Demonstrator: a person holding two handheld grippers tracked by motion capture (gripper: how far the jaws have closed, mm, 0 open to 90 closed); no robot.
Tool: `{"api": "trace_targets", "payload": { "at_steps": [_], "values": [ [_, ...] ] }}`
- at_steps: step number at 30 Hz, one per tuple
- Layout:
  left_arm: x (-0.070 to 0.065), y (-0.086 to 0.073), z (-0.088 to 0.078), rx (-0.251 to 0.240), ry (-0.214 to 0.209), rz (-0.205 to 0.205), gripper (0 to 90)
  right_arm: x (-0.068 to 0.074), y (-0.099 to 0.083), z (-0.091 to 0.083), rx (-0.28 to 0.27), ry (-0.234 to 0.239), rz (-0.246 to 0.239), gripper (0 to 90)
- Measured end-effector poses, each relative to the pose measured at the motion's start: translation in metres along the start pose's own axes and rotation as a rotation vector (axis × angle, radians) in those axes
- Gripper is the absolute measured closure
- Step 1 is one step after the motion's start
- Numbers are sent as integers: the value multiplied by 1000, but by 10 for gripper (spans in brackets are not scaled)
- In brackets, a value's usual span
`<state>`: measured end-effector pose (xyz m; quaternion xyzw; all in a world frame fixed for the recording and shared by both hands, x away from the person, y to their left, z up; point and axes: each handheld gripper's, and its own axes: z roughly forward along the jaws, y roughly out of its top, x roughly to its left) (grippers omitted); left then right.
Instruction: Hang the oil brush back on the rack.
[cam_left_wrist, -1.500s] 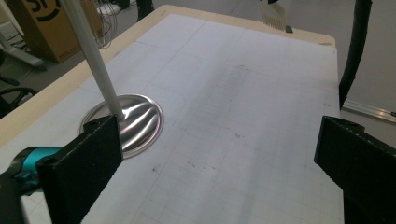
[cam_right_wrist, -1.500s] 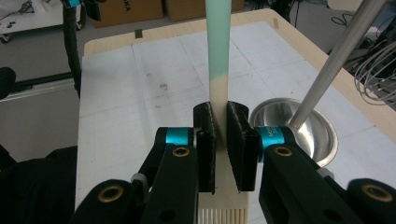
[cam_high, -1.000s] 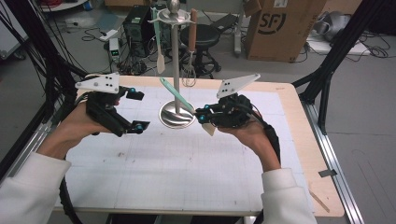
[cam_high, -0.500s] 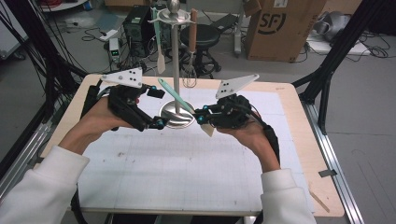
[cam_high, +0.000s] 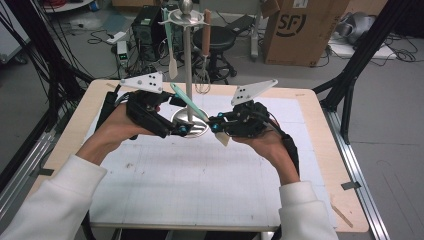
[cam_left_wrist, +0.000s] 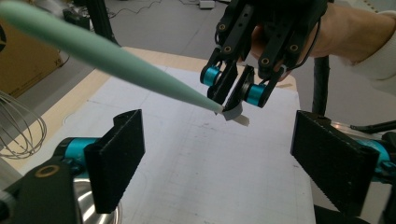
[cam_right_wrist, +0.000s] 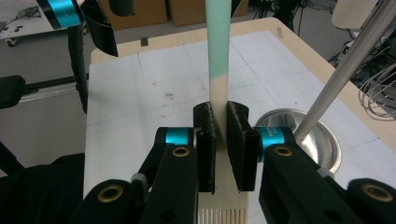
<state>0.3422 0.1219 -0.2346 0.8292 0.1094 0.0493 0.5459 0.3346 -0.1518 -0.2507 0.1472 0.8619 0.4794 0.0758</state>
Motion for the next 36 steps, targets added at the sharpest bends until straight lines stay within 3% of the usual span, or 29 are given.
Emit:
{"api": "trace_targets", "payload": {
  "at_steps": [9, 18, 25, 36],
  "values": [
    [-3, 4, 5, -20, -15, -9, 249, 0, 1, 3, 4, -9, 8, 818],
    [-1, 4, 6, -26, 16, -47, 350, 1, 2, 9, 12, -21, 29, 817],
    [0, 4, 7, -26, 31, -55, 450, 2, 3, 18, 23, -18, 41, 819],
    [2, 4, 4, -24, 69, -61, 692, 5, 8, 24, 15, 4, 35, 821]
  ]
}}
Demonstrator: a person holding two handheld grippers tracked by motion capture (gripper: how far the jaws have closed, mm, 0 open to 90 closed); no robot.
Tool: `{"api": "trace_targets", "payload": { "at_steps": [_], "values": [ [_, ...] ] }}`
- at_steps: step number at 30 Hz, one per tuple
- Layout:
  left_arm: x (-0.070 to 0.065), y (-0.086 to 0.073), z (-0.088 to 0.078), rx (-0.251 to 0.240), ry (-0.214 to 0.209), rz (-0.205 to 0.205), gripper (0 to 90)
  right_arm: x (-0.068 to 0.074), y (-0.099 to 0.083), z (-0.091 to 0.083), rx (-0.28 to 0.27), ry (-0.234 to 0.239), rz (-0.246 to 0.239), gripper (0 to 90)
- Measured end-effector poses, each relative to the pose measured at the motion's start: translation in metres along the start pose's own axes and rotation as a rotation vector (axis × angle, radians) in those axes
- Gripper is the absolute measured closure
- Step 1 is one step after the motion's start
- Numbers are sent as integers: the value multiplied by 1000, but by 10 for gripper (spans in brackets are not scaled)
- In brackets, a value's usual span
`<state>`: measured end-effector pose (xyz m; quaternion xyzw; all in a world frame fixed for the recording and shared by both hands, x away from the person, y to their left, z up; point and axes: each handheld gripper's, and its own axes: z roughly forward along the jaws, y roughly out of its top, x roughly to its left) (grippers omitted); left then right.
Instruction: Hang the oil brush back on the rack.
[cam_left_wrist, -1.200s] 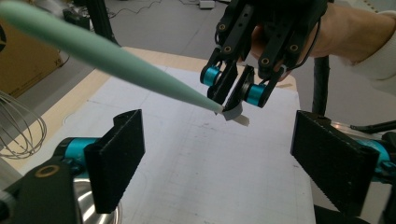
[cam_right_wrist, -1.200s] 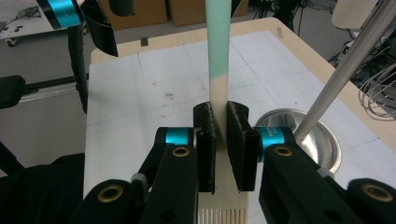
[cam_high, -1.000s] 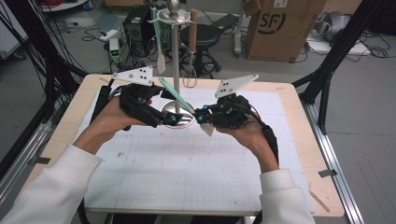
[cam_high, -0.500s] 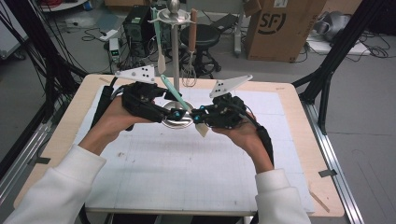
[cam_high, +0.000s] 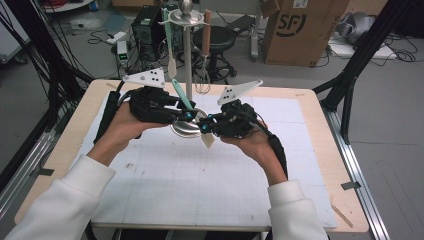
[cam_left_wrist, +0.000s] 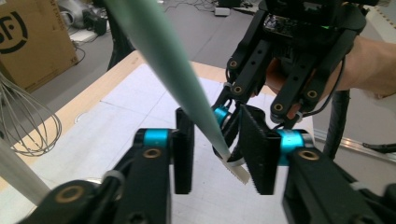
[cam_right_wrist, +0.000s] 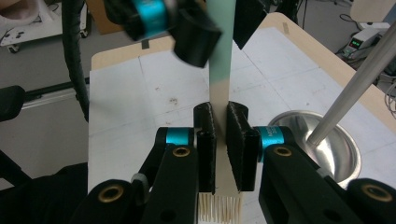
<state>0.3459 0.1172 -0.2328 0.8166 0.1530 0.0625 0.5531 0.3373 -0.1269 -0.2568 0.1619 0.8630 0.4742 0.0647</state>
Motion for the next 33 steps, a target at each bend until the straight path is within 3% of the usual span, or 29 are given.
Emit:
{"api": "trace_targets", "payload": {
  "at_steps": [4, 6, 10, 14, 16, 19, 23, 26, 28, 33],
  "values": [
    [3, 0, -1, 4, -28, -33, 762, 2, 1, 0, -3, 10, -3, 820],
    [3, 1, -1, 0, -68, -51, 806, 2, 1, 1, -2, 12, -12, 819],
    [1, 2, 0, 22, -82, -13, 837, 4, 1, 6, 8, 20, -23, 813],
    [1, 2, -2, 30, -86, 6, 840, 1, -2, 4, -21, 41, -15, 789],
    [2, 3, -3, 61, -85, 28, 840, 0, -4, 3, -34, 53, -11, 714],
    [3, 3, -3, 68, -95, 39, 840, -1, -7, 0, -36, 54, -11, 635],
    [5, 6, -4, 100, -100, 61, 840, -4, -13, -6, -30, 45, -5, 387],
    [8, 9, -5, 114, -109, 75, 840, -6, -20, -11, -24, 42, 20, 125],
    [10, 11, -6, 136, -106, 95, 840, -8, -26, -16, -25, 38, 16, 27],
    [16, 19, -9, 172, -102, 124, 840, -12, -43, -35, -51, 11, 14, 0]
  ]
}}
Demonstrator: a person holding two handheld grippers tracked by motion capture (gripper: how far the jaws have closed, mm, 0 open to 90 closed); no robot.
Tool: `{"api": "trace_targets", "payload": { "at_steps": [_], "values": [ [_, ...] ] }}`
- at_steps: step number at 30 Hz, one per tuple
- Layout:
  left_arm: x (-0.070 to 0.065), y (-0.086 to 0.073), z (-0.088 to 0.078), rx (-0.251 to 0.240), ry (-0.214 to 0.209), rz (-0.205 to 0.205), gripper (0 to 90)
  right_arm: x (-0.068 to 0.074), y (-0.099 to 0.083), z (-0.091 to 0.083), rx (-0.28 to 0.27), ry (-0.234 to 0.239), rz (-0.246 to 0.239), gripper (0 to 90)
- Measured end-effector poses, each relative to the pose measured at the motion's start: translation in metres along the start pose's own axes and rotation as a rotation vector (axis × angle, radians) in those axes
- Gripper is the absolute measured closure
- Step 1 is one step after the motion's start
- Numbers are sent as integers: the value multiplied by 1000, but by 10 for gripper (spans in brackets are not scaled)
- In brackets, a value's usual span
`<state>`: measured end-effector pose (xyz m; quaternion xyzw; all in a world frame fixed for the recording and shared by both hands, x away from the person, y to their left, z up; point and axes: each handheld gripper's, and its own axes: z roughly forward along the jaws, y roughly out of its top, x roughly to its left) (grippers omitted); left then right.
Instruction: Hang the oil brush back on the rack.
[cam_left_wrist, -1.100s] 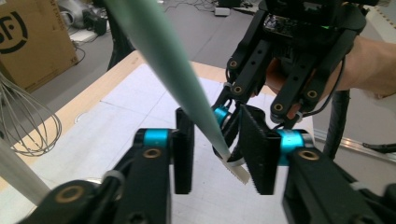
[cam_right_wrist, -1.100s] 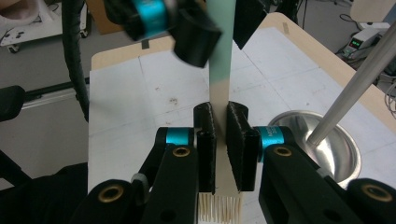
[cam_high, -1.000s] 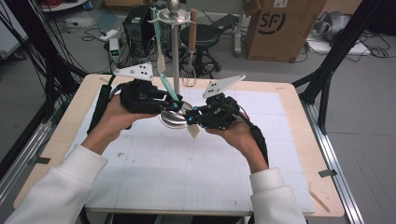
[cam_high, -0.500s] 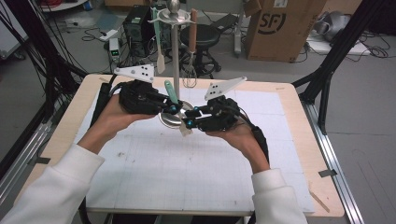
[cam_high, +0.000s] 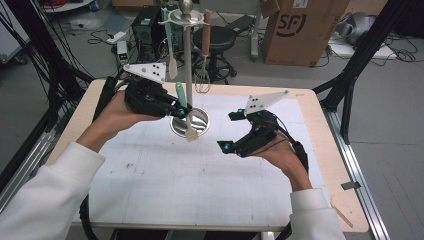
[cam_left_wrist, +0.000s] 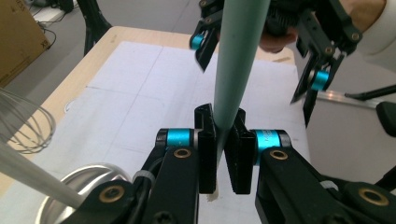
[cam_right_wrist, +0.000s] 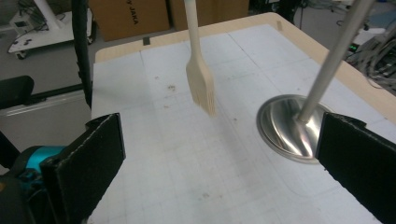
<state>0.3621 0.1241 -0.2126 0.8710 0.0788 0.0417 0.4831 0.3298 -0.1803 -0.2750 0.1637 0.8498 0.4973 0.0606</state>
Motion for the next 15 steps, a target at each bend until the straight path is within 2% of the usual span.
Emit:
{"api": "trace_targets", "payload": {
  "at_steps": [4, 5, 11, 15],
  "values": [
    [7, 5, -5, 14, 8, -3, 840, -2, -10, -14, -17, -35, 2, 0],
    [9, 7, -7, 20, 11, -1, 840, -1, -14, -18, -15, -39, 15, 0],
    [17, 16, -11, 48, 16, -2, 840, -1, -33, -34, -4, -65, 22, 0],
    [24, 25, -14, 64, 21, -1, 840, -3, -49, -45, -16, -84, 29, 0]
  ]
}}
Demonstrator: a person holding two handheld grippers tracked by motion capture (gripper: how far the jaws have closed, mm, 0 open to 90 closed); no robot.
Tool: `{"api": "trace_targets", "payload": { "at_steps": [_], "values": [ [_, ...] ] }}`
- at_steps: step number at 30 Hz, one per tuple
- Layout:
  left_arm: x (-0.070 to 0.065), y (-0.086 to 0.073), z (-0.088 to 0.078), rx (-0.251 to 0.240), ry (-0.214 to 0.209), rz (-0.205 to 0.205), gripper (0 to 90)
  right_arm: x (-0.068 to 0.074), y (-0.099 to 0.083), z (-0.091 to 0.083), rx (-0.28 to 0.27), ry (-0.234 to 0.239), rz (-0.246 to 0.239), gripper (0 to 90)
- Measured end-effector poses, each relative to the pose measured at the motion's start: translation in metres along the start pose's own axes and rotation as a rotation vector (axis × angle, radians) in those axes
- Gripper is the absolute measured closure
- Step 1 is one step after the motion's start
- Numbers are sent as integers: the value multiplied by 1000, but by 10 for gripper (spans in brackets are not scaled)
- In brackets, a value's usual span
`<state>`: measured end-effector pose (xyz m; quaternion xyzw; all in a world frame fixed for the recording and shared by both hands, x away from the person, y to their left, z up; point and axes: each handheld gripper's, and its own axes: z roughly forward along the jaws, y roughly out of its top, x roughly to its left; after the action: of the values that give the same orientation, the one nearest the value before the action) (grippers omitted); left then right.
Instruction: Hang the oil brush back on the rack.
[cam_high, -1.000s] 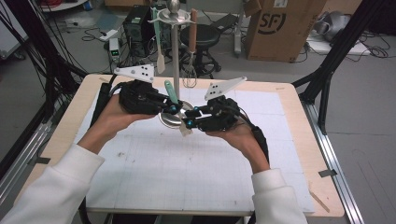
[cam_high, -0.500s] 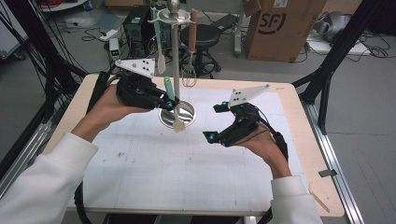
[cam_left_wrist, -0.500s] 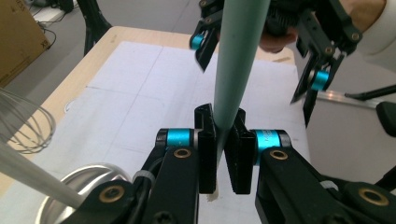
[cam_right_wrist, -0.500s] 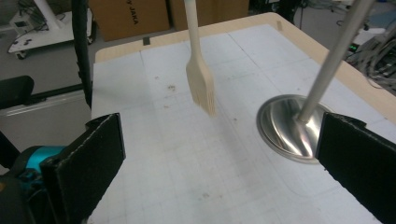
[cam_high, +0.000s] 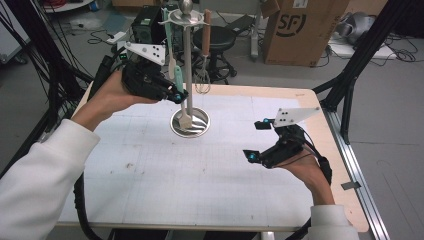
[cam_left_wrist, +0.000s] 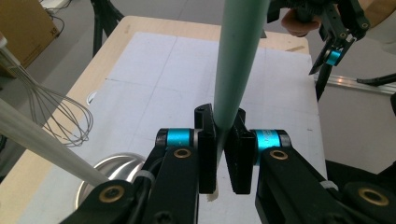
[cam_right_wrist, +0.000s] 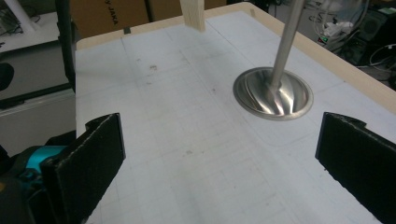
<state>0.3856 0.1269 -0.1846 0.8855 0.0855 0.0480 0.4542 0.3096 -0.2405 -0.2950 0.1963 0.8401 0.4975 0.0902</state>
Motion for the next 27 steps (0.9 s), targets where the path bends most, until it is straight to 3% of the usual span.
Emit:
{"api": "trace_targets", "payload": {
  "at_steps": [9, 19, 27],
  "values": [
    [16, 19, -6, 19, 4, -7, 839, -4, -27, -17, -36, -37, 37, 0],
    [38, 40, -11, 46, 11, -41, 839, -7, -32, -24, -48, -51, 45, 0],
    [54, 45, -6, 70, 24, -79, 839, -15, -39, -29, -57, -65, 60, 0]
  ]
}}
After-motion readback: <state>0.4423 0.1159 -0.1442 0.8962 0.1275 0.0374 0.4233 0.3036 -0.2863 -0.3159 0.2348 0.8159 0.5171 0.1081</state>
